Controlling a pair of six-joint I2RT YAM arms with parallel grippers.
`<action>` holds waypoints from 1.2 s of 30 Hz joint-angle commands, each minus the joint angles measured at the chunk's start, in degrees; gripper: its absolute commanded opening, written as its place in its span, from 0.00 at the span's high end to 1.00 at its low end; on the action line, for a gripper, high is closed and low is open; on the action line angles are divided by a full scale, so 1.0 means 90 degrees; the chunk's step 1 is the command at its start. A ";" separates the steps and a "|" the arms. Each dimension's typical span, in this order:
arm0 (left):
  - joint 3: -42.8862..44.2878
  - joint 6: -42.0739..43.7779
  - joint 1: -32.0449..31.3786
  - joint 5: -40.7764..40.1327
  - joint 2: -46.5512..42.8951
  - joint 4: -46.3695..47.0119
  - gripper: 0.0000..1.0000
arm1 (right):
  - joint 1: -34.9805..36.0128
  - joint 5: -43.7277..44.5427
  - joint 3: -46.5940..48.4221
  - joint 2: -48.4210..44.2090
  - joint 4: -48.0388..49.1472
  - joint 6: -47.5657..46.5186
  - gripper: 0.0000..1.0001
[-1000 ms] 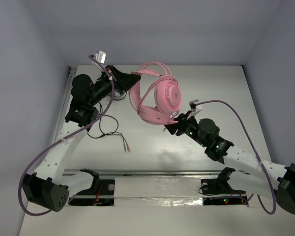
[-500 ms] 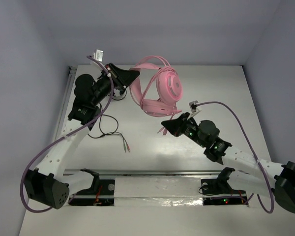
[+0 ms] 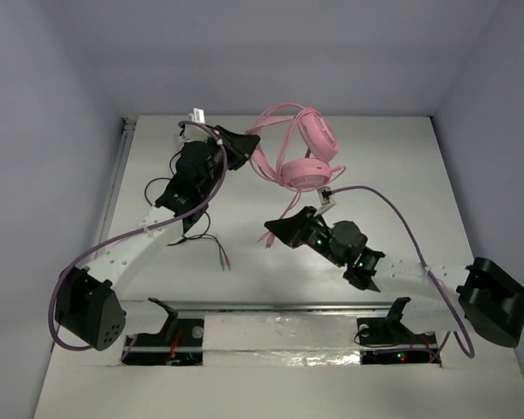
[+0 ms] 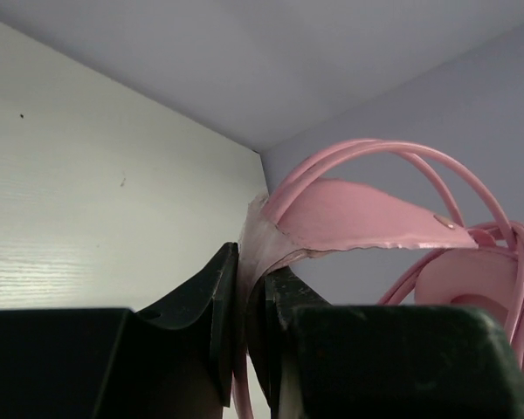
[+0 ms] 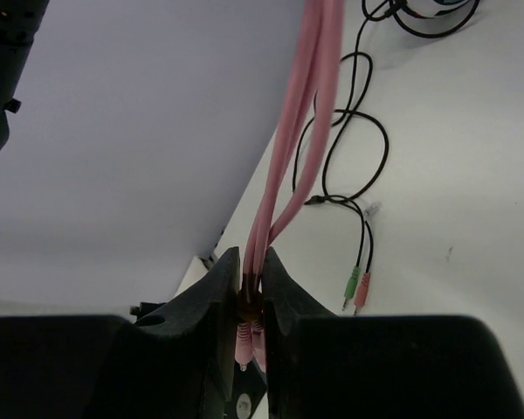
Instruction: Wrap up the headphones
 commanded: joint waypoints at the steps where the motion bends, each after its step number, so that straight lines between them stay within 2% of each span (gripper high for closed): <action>1: 0.0232 -0.0935 -0.0082 -0.0597 -0.0159 0.1334 1.00 | 0.0294 0.0321 0.0302 0.0251 0.0325 -0.0201 0.93; 3: 0.0328 -0.1201 0.0093 0.0259 -0.0032 0.1209 1.00 | 0.0294 0.0943 0.0380 0.0087 -0.0305 -0.0543 0.93; 4: 0.0454 -0.1231 0.0171 0.0419 0.0026 0.1082 1.00 | 0.0294 0.1122 0.0400 -0.0012 -0.0513 -0.0932 0.93; 7: 0.0388 -0.1202 0.0230 0.0392 -0.0293 0.0817 1.00 | 0.0294 0.1592 0.0333 -0.0393 -0.0945 -0.1219 0.94; 9: 0.0426 -0.1046 0.0230 -0.0122 -0.0441 0.0623 1.00 | 0.0294 0.1244 0.0361 -0.0365 -0.0868 -0.1151 0.93; 11: 0.0543 -0.1084 0.0230 -0.0185 -0.0442 0.0535 1.00 | 0.0294 0.0755 0.0556 0.0151 -0.0653 -0.0976 0.93; 14: 0.0758 -0.1425 0.0163 -0.0009 -0.0208 0.0456 1.00 | 0.0372 0.0372 0.0731 0.0941 -0.0087 -0.0770 0.93; 19: 0.0758 -0.1876 0.0103 0.0480 0.0085 0.0778 1.00 | 0.0372 0.0186 0.0937 0.1491 0.0285 -0.0789 0.93; 23: 0.0855 -0.1136 0.0036 -0.0456 0.0027 0.0264 1.00 | 0.0567 0.0244 0.1054 0.1277 0.0111 -0.0867 0.93; 24: 0.0953 -0.0853 0.0035 -0.1183 0.0036 0.0038 1.00 | 0.0645 0.0409 0.1084 0.1044 -0.0093 -0.0906 0.93; 27: 0.1051 -0.0187 -0.0033 -0.2047 0.0066 -0.0238 1.00 | 0.0977 0.0780 0.1113 0.0740 -0.0533 -0.1014 0.93; 32: 0.1207 0.0126 -0.0207 -0.2430 0.0309 -0.0276 1.00 | 0.1280 0.0646 0.1210 0.0788 -0.0525 -0.0887 0.92; 36: 0.1082 0.0905 -0.0502 -0.3191 0.0417 -0.0180 1.00 | 0.1280 0.0070 0.1152 0.0594 0.0146 -0.0838 0.93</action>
